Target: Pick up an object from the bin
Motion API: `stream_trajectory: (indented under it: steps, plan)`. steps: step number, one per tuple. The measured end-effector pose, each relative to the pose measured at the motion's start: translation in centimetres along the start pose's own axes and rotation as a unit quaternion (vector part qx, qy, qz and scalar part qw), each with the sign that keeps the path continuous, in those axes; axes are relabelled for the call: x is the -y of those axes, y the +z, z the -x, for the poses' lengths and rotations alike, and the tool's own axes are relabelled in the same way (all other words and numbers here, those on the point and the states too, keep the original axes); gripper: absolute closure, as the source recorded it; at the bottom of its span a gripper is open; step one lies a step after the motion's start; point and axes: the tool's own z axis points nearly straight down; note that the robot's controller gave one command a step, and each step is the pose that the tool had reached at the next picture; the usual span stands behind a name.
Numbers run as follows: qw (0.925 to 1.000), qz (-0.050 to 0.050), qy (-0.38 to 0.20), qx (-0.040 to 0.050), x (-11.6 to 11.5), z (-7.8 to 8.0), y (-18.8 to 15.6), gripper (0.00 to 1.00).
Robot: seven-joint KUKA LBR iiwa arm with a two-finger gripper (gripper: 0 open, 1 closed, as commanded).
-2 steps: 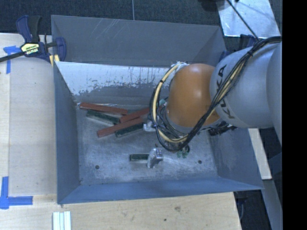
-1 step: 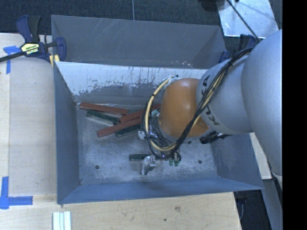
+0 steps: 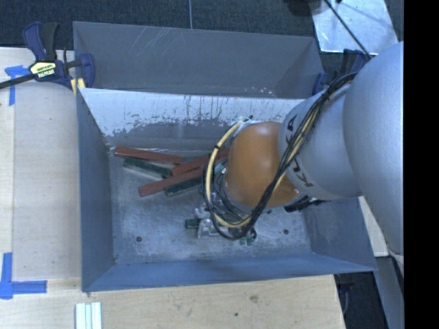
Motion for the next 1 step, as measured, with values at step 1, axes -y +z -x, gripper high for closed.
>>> stream_trajectory:
  steps: [1]
  plan:
    - [1.0, 0.0, 0.0, 0.0, 0.0, 0.0, 0.0, 1.0]
